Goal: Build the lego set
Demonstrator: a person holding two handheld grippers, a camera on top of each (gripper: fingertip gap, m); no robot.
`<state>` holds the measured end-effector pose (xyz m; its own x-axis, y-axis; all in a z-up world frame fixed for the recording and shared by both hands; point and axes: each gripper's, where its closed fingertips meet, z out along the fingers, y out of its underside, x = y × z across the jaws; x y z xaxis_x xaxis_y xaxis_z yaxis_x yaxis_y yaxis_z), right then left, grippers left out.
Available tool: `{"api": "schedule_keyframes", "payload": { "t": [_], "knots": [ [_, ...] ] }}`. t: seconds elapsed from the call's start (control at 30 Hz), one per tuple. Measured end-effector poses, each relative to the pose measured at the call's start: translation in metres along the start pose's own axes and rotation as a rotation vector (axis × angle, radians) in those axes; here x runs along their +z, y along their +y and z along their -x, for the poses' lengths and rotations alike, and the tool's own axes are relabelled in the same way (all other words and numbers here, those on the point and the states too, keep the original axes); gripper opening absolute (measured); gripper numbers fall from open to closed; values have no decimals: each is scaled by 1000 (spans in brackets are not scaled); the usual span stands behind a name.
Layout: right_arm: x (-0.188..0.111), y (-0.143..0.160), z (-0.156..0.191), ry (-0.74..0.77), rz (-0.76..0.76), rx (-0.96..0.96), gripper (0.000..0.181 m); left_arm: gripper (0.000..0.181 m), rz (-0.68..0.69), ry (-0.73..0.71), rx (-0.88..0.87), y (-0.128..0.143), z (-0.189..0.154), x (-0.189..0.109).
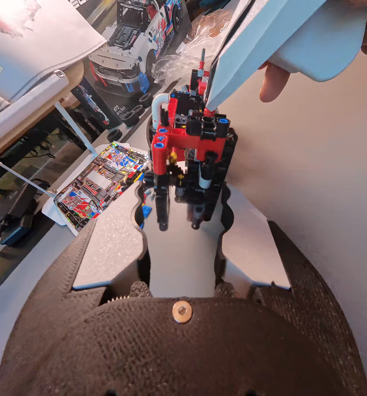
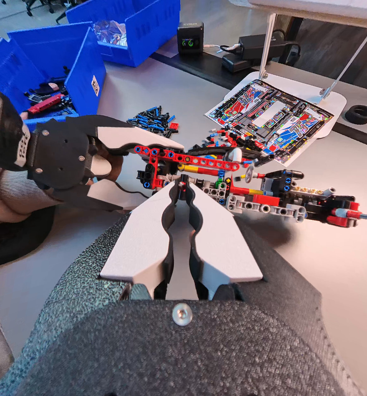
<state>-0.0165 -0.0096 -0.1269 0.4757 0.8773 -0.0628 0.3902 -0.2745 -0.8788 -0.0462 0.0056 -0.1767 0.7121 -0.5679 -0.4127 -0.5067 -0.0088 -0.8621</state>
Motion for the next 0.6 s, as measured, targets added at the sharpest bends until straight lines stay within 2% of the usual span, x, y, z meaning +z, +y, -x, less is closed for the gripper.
{"api": "schedule_keyframes", "payload": {
  "t": [0.07, 0.17, 0.3, 0.6],
  "knots": [
    [-1, -5, 1, 8, -19, -7, 3, 68, -28, 22, -16, -5, 0, -1],
    [-5, -17, 3, -9, -63, -2, 4, 68, -96, 100, -128, -15, -1, -8],
    [-5, -23, 4, -12, -82, -17, 3, 67, -115, 175, -237, -18, -4, -9],
    [0, -21, 4, -20, -91, -27, 4, 68, -95, 197, -262, -12, -5, -6]
  ]
}}
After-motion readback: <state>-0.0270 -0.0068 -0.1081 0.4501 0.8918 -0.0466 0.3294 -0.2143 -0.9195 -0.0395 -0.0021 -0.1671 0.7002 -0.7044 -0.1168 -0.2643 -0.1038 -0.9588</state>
